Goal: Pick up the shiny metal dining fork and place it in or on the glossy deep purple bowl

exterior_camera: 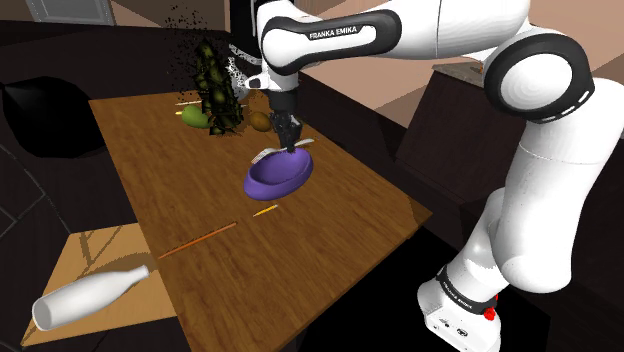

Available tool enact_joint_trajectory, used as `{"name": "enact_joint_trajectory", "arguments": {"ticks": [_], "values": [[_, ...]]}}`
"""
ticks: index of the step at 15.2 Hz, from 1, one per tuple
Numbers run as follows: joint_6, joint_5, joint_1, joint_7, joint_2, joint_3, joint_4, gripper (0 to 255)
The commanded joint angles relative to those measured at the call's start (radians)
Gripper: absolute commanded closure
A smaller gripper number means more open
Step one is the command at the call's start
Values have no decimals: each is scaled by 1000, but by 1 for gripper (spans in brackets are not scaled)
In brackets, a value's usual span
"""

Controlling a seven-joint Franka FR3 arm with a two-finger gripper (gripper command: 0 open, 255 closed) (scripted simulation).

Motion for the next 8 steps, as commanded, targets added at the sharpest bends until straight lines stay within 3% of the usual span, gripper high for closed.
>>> {"name": "enact_joint_trajectory", "arguments": {"ticks": [1,8], "values": [[25,1,0,0,4,0,-21,255],[60,2,0,0,12,1,-47,255]]}}
